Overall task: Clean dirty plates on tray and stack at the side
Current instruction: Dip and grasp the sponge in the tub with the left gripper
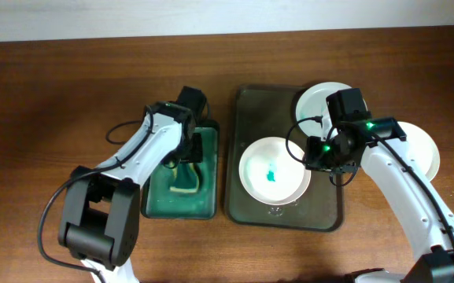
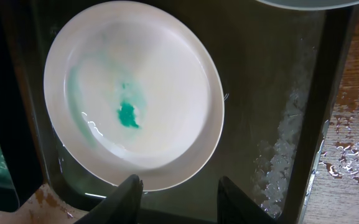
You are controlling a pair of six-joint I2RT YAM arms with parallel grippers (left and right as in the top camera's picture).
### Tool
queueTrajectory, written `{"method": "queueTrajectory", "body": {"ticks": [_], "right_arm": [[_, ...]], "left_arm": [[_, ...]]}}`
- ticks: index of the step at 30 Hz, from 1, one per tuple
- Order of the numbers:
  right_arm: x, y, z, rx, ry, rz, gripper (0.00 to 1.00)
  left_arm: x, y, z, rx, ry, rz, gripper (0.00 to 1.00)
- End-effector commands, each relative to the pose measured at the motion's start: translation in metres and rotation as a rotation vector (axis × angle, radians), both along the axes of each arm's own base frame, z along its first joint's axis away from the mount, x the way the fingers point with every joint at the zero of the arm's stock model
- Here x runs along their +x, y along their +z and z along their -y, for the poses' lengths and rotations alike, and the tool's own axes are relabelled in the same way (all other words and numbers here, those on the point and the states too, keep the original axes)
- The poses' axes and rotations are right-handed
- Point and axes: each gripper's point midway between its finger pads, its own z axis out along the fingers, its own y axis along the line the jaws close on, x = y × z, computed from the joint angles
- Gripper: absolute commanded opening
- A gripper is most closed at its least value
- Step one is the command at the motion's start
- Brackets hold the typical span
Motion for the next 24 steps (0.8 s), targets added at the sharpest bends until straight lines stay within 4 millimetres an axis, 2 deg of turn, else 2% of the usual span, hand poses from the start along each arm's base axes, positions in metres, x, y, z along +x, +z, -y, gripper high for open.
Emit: {"method": "queueTrajectory", "body": {"ticks": [1,4,7,8,10,11,12,15,18,19,21,24], "right_arm": [[0.004,0.008,0.001,-0.005,0.001,0.028,0.41],[0.004,0.008,0.001,-0.005,0.001,0.028,0.41],[0.004,0.007,0.001,-0.005,0.001,0.029,0.41],[0.004,0.008,0.001,-0.005,0.001,0.031,0.41],[0.005,0.008,0.001,-0.004,0.001,0.034,0.41],[0.006,0.008,0.001,-0.004,0.001,0.035,0.41],[0.006,0.008,0.001,-0.004,0.001,0.036,0.41],[0.006,0.008,0.001,-0.004,0.001,0.035,0.41],[0.005,0.008,0.001,-0.004,0.001,0.035,0.41],[0.005,0.008,0.001,-0.004,0.001,0.035,0.41],[0.006,0.008,0.001,-0.004,0.001,0.035,0.41],[0.006,0.008,0.001,-0.004,0.001,0.035,0.41]], "left_arm": [[-0.019,0.005,0.004,-0.045,-0.016,-0.088,0.67],[-0.042,-0.003,0.010,-0.082,-0.019,-0.174,0.66],[-0.064,-0.031,0.006,-0.063,-0.022,-0.212,0.60],[-0.072,-0.042,0.003,-0.059,-0.013,-0.223,0.52],[-0.081,-0.056,0.000,-0.061,-0.012,-0.226,0.28],[-0.083,-0.061,-0.001,-0.062,-0.011,-0.226,0.08],[-0.081,-0.061,-0.001,-0.064,-0.012,-0.219,0.00],[-0.064,-0.046,0.006,-0.081,-0.014,-0.176,0.00],[-0.036,-0.015,0.010,-0.099,-0.016,-0.123,0.00],[-0.030,-0.006,0.009,-0.099,-0.013,-0.115,0.03],[-0.024,0.007,0.004,-0.086,-0.001,-0.109,0.19],[-0.024,0.010,-0.001,-0.067,-0.029,-0.114,0.41]]}}
